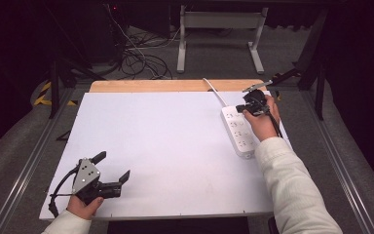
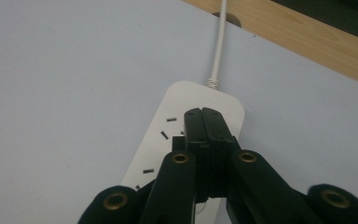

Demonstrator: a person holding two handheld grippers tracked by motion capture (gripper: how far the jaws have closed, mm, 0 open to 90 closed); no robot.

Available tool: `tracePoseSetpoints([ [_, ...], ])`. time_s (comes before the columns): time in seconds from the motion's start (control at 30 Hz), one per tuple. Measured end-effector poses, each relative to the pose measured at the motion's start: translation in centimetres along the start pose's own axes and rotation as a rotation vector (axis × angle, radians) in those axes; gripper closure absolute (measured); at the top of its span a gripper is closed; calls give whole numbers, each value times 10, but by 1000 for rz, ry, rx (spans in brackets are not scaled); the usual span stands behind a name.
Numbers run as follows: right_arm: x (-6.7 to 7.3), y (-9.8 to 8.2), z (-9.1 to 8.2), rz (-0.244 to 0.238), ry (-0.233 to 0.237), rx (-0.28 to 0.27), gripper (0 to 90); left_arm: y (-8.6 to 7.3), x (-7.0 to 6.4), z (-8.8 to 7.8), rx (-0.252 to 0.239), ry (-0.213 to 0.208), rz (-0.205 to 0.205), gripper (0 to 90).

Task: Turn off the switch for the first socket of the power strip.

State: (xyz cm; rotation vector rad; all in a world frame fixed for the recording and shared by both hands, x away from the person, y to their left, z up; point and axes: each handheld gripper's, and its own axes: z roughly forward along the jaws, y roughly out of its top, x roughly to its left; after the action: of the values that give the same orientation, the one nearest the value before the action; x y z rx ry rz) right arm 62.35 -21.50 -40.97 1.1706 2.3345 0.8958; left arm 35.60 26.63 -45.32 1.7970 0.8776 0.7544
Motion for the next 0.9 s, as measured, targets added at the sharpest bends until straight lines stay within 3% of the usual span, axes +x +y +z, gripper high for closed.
tracePoseSetpoints([
  [0.9,-8,-12,31,11,-34,-12,900,0,0,0,0,-3,2,42],
])
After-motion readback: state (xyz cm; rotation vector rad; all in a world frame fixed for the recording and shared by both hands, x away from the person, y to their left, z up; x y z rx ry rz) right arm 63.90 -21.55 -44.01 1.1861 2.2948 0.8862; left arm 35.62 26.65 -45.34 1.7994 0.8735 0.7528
